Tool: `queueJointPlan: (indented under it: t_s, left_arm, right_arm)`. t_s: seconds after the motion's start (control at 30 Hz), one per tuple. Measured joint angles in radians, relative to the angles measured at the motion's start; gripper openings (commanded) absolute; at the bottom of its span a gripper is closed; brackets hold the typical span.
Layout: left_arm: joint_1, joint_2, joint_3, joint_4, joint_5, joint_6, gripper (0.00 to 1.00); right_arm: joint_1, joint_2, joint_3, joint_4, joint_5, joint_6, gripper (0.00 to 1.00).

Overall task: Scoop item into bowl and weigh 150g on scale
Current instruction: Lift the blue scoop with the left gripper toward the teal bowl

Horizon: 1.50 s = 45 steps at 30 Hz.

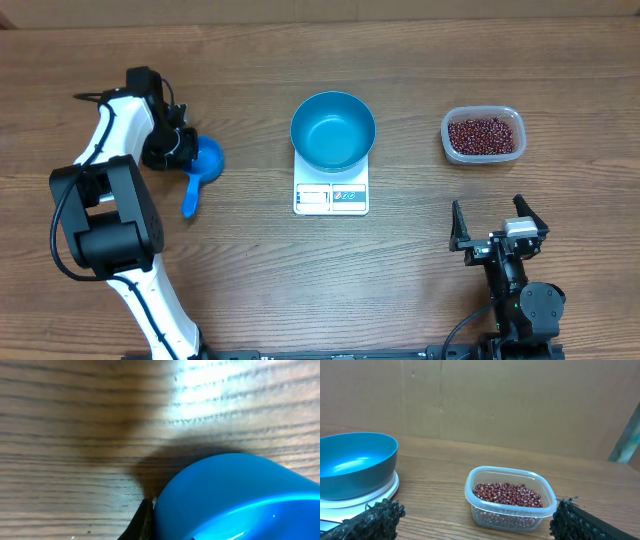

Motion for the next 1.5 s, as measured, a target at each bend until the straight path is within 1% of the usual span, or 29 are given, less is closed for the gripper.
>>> queueJointPlan:
  t_s: [0.17,0.33,0.6,0.7,0.8,0.87,1.0,1.27,1.5]
  left_arm:
    - [0.000,0.006,0.130,-0.079,-0.003,-0.069,0.04]
    - [0.000,0.006,0.264,-0.159,-0.003,-0.163,0.04]
    - [-0.024,0.006,0.485,-0.343,-0.006,-0.380,0.04]
    - [-0.049,0.006,0.566,-0.421,-0.006,-0.494,0.04]
    - [-0.071,0.006,0.621,-0.470,0.008,-0.574,0.04]
    - [-0.083,0.006,0.647,-0.494,0.034,-0.603,0.04]
    - [-0.110,0.006,0.669,-0.494,0.085,-0.648,0.04]
    - [-0.174,0.006,0.669,-0.459,0.112,-0.748,0.04]
    - [-0.249,0.006,0.669,-0.457,0.081,-0.912,0.04]
  right_arm:
    - [0.000,0.000,0.000,0.000,0.000,0.000,1.00]
    - [0.000,0.000,0.000,0.000,0.000,0.000,1.00]
    - [0.000,0.000,0.000,0.000,0.000,0.000,1.00]
    - [0.000,0.000,0.000,0.000,0.000,0.000,1.00]
    - [0.000,0.000,0.000,-0.001,0.000,0.000,1.00]
    - [0.000,0.000,0.000,0.000,0.001,0.000,1.00]
    - [0.000,0.000,0.000,0.000,0.001,0.000,1.00]
    - [0.000,0.000,0.000,0.000,0.000,0.000,1.00]
    - [0.000,0.000,0.000,0.000,0.000,0.000,1.00]
